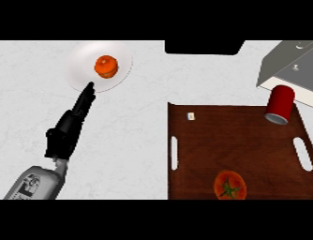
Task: Pick the tomato from the tray and place it in the tiered shelf
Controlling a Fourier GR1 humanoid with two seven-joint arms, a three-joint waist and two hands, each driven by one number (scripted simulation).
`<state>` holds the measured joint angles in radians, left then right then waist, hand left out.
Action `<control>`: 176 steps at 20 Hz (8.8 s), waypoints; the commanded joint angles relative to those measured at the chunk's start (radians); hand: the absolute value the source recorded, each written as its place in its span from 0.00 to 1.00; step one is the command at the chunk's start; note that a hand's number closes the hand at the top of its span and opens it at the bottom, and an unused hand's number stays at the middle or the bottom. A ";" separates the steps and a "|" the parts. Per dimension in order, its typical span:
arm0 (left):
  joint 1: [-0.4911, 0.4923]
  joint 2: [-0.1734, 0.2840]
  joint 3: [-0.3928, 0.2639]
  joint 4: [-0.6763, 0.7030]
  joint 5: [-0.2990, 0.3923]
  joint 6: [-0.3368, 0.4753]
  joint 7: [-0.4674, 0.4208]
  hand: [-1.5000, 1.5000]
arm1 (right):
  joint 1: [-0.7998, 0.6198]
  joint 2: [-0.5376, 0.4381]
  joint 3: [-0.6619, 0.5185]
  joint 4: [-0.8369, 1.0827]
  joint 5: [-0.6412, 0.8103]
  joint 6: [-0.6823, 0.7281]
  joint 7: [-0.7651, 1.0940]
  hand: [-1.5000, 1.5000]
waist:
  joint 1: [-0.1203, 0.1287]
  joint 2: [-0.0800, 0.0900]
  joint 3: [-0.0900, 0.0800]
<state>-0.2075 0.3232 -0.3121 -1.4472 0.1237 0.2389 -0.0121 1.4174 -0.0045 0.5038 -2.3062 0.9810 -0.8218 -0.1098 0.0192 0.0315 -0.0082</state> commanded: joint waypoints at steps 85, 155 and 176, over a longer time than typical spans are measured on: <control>0.020 -0.137 0.127 0.038 -0.136 -0.101 0.037 0.50 | -1.125 0.003 0.117 0.513 0.705 0.537 1.266 1.00 | -0.023 -0.032 0.008; -0.012 -0.173 0.241 0.023 -0.181 -0.217 0.061 0.50 | -2.169 -0.531 -0.856 0.712 0.304 0.761 0.792 1.00 | -0.017 -0.028 0.009; 0.048 -0.209 0.231 -0.002 -0.219 -0.229 0.043 0.50 | -2.231 -0.555 -0.978 1.065 -0.080 0.306 0.499 1.00 | -0.014 -0.031 0.008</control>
<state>-0.1722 0.1159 -0.0812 -1.4275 -0.1012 0.0279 0.0067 -0.8131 -0.5233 -0.4604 -1.2731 0.9660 -0.5009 0.4325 0.0067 0.0016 0.0004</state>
